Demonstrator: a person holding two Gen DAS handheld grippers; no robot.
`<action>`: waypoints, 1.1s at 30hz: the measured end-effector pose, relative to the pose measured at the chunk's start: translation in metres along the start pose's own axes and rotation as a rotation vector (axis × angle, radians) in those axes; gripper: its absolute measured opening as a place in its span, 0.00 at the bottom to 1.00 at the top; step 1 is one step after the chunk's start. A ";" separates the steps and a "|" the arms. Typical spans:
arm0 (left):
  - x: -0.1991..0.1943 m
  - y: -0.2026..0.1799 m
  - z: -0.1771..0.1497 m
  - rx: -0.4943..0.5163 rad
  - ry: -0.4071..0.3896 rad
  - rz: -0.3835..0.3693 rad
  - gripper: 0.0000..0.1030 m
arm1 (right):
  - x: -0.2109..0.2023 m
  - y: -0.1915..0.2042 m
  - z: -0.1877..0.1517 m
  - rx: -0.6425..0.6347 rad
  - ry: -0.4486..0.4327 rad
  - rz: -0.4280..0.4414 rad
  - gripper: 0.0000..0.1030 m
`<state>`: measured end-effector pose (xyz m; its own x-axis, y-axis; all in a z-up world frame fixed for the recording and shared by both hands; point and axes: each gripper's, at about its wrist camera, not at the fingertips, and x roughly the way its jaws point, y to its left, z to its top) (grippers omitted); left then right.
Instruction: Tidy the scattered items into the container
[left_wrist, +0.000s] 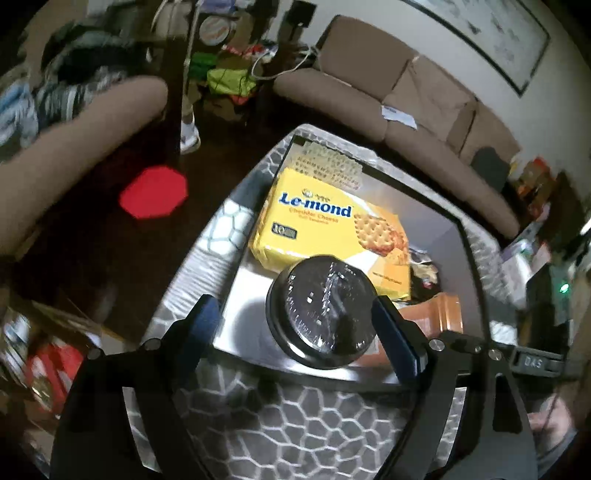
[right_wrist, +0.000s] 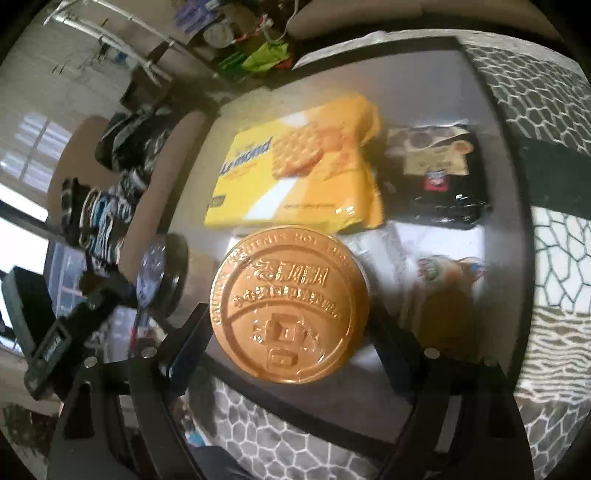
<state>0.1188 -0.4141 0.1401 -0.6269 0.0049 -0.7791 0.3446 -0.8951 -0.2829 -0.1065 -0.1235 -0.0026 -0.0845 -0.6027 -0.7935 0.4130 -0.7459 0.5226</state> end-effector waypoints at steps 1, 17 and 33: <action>0.000 -0.003 0.002 0.025 -0.003 0.014 0.81 | 0.005 0.004 0.001 -0.021 0.011 -0.031 0.83; 0.069 -0.039 -0.010 0.223 0.200 0.111 0.89 | -0.013 0.035 -0.018 -0.339 -0.042 -0.373 0.80; 0.080 -0.086 -0.013 0.253 0.269 -0.059 0.76 | -0.064 -0.004 -0.023 -0.162 -0.127 -0.236 0.81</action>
<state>0.0482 -0.3311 0.0945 -0.4224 0.1465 -0.8945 0.1090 -0.9715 -0.2106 -0.0821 -0.0758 0.0390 -0.3037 -0.4563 -0.8364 0.5064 -0.8209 0.2640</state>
